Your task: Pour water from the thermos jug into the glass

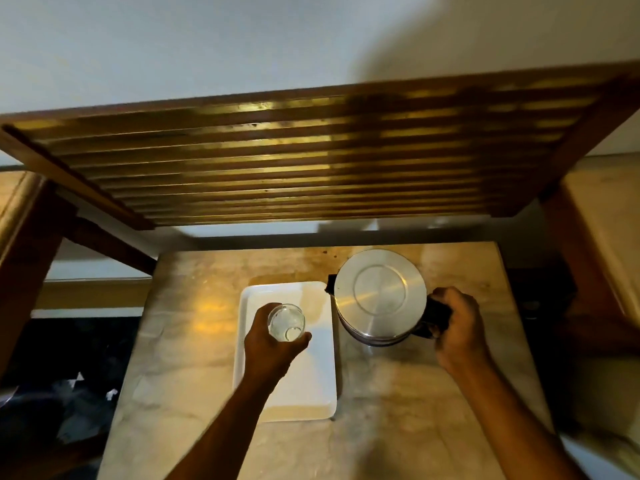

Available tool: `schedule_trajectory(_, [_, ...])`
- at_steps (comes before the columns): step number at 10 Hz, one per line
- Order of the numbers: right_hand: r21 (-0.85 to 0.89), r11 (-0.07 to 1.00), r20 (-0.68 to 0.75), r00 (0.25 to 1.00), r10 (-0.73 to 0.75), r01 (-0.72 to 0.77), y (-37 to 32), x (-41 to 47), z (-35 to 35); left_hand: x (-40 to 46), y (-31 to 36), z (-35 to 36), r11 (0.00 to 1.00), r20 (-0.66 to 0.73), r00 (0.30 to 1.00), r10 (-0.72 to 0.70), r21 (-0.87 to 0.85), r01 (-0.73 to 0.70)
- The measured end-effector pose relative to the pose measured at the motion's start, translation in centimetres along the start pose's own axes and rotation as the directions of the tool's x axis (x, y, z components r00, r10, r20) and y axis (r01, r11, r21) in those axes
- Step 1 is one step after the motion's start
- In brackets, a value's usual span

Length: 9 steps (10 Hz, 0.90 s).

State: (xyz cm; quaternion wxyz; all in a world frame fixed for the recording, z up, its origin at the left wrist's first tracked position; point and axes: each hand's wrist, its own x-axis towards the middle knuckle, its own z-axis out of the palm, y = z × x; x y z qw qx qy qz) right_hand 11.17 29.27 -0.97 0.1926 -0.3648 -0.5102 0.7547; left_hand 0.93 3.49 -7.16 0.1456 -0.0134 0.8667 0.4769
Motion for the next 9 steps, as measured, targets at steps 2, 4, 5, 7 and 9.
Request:
schedule_trajectory(2, [-0.035,0.999,0.03,0.999,0.022,-0.021,1.1,0.7,0.5,0.1,-1.6,1.0,0.999,0.009,1.0,0.01,0.039,-0.011])
schedule_trajectory(4, [-0.054,0.998,0.043,0.999,0.028,-0.026,2.0,1.3,0.3,0.1,-2.4,1.7,0.998,-0.004,1.0,0.022,0.055,-0.021])
schedule_trajectory(5, [-0.059,0.998,0.051,0.998,0.025,-0.022,2.3,1.4,-0.2,-0.1,-2.9,2.0,0.997,0.001,1.0,0.031,0.067,-0.031])
schedule_trajectory(7, [-0.114,0.993,0.057,0.998,0.001,0.005,2.6,1.4,-0.5,-0.4,-3.1,2.0,0.996,0.035,0.999,0.03,0.087,-0.033])
schedule_trajectory(9, [-0.256,0.961,-0.033,0.994,0.105,-0.11,0.8,1.0,-0.2,-1.1,-0.6,0.9,0.966,0.126,0.99,-0.06,0.256,0.026])
